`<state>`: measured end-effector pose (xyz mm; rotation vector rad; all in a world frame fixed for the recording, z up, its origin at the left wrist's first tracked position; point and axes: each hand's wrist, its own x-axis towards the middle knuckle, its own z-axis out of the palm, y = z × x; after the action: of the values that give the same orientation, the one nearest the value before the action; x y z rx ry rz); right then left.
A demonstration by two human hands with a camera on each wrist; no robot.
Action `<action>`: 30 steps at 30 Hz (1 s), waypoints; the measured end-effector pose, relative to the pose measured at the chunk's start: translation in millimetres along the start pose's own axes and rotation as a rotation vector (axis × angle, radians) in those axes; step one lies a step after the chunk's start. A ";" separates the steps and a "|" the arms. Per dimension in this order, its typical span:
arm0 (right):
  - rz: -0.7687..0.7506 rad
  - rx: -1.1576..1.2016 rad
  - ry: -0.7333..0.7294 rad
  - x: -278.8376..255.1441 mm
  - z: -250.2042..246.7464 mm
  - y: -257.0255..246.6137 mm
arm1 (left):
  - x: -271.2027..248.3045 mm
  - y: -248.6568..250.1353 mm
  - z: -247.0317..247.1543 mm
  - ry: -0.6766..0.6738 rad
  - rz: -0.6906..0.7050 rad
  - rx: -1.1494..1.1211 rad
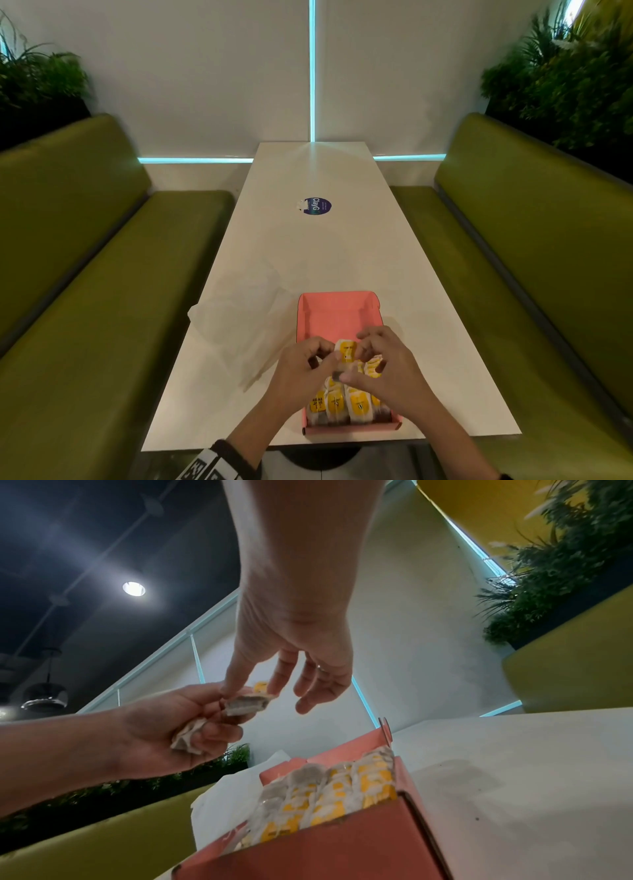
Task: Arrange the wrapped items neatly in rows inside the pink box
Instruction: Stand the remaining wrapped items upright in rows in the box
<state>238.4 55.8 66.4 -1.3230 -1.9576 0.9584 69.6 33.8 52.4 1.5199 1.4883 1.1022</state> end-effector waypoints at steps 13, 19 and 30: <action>0.032 0.049 -0.063 -0.6 2.9 -1.9 | 0.2 -2.9 -0.4 0.030 0.039 0.024; 0.122 0.121 -0.119 0.3 3.0 -11.3 | -1.2 -3.5 2.0 0.137 0.110 0.084; 0.178 -0.075 -0.074 11.2 7.4 -8.8 | -2.3 -7.1 8.4 0.297 0.324 0.080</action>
<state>224.2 62.3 70.1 -1.5453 -1.9737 1.0396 74.8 32.6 42.5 1.7551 1.5276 1.5288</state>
